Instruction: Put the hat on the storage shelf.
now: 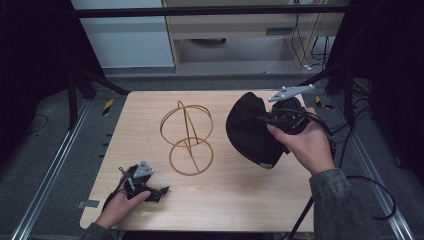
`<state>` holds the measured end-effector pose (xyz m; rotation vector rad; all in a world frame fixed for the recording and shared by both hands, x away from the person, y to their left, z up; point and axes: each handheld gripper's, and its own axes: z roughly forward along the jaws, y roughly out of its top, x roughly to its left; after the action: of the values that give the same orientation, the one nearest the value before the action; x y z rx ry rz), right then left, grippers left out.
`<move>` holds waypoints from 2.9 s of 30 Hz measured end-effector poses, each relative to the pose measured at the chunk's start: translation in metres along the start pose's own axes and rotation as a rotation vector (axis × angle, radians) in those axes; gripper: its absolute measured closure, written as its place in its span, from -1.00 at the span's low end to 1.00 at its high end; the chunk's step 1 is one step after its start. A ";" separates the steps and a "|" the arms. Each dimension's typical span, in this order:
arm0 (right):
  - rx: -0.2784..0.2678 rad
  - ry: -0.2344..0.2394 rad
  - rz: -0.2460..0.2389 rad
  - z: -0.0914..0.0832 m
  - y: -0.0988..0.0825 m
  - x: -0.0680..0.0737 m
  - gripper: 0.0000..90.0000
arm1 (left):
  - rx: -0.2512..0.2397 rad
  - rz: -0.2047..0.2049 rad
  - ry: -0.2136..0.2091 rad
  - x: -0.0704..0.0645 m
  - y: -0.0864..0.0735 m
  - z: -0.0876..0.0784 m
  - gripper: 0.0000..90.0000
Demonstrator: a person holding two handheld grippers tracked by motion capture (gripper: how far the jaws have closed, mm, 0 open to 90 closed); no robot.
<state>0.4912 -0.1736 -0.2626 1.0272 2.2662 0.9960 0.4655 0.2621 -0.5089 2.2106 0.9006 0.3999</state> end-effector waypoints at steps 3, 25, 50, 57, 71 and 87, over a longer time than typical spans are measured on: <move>-0.007 0.006 -0.004 -0.001 0.000 0.001 0.73 | 0.001 0.001 0.000 0.000 0.000 0.000 -1.00; -0.062 -0.006 0.055 -0.008 0.011 -0.010 0.73 | 0.003 0.000 -0.001 0.000 0.000 0.000 -1.00; -0.091 -0.014 0.004 -0.031 0.046 0.006 0.73 | 0.003 0.001 -0.005 0.000 0.000 0.000 -1.00; -0.112 0.004 0.008 -0.035 0.055 0.009 0.73 | 0.003 0.005 -0.006 0.000 0.000 0.000 -1.00; -0.152 0.081 -0.031 -0.021 0.100 0.039 0.73 | 0.002 0.005 -0.005 0.000 0.000 0.000 -1.00; -0.138 0.163 -0.088 0.010 0.139 0.075 0.72 | 0.001 0.004 -0.004 0.000 0.000 0.000 -1.00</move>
<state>0.5132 -0.0467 -0.1706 0.8076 2.3123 1.2182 0.4655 0.2622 -0.5087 2.2142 0.8947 0.3971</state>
